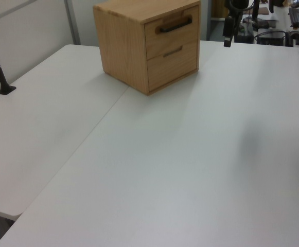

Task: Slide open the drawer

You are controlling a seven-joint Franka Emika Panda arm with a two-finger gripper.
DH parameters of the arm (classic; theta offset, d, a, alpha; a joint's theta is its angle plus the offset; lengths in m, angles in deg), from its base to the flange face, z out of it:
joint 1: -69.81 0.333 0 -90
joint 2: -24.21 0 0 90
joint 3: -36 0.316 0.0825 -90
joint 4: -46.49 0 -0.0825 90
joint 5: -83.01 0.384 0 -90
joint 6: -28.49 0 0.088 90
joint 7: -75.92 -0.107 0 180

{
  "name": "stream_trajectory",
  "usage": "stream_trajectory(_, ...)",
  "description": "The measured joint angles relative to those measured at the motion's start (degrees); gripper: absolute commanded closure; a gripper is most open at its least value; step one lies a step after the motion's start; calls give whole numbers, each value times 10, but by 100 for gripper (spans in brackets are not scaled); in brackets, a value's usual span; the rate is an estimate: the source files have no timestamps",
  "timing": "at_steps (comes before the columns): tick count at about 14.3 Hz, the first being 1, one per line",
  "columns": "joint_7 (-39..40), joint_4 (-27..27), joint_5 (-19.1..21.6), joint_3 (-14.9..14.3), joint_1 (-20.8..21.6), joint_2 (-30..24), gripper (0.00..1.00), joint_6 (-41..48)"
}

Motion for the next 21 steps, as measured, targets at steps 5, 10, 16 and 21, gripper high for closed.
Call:
stream_trajectory(5,0,0,0,0,0,0,0,0)
stream_trajectory(10,0,0,0,0,0,0,0,0)
stream_trajectory(16,-61,0,11,-2,-2,1,0,0)
stream_trajectory(21,-184,-9,17,-6,-23,1,0,-25)
